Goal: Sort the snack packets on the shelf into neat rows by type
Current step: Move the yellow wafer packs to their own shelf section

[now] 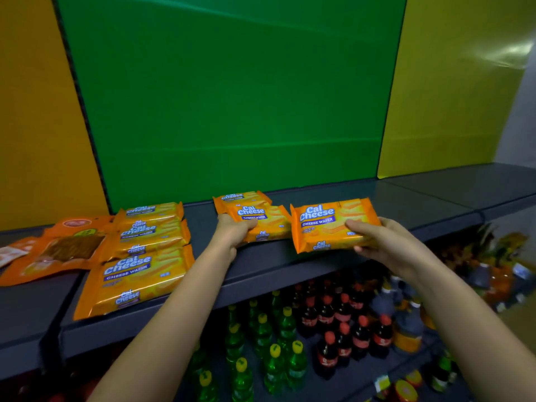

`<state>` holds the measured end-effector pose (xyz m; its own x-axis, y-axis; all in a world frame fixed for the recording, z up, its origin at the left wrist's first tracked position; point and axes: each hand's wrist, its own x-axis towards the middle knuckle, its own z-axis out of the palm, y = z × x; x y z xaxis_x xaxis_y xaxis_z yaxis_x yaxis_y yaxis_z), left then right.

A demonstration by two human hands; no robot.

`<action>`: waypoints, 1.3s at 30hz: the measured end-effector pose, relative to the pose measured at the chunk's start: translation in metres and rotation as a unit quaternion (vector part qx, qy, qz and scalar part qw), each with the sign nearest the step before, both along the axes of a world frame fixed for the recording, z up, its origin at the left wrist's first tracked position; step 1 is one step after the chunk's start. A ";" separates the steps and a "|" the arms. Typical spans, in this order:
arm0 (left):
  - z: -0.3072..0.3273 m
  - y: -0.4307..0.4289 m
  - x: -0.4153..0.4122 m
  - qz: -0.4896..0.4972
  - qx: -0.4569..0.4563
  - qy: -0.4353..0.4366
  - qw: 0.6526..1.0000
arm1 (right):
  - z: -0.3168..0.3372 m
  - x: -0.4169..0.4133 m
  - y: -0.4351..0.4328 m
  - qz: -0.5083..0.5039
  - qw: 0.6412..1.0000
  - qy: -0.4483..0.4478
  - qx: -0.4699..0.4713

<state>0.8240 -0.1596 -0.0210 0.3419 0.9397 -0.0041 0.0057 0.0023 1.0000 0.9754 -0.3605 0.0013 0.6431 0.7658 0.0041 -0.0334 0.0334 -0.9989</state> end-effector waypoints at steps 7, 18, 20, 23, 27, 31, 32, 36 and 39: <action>-0.010 0.020 0.009 0.072 0.003 0.049 0.996 | -0.013 0.013 0.042 0.086 0.996 0.002 -0.027; -0.012 0.033 0.021 0.134 0.012 0.097 0.986 | -0.024 0.033 0.068 0.216 0.968 -0.117 -0.059; -0.010 0.035 0.024 0.153 0.014 0.104 0.983 | -0.022 0.033 0.070 0.233 0.955 -0.167 -0.071; -0.007 0.036 0.028 0.159 0.017 0.126 0.979 | -0.022 0.034 0.076 0.220 0.941 -0.241 -0.093; 0.002 0.031 0.033 0.162 0.030 0.173 0.971 | -0.020 0.032 0.078 0.169 0.884 -0.409 -0.151; 0.009 0.023 0.032 0.155 0.051 0.243 0.956 | -0.023 0.029 0.079 0.179 0.847 -0.461 -0.196; 0.010 0.022 0.030 0.151 0.061 0.268 0.950 | -0.024 0.029 0.079 0.176 0.839 -0.474 -0.200; 0.016 0.011 0.018 0.150 0.167 0.399 0.889 | -0.022 0.024 0.079 0.153 0.810 -0.526 -0.211; 0.018 -0.001 0.008 0.161 0.273 0.443 0.839 | -0.018 0.019 0.079 0.144 0.787 -0.558 -0.220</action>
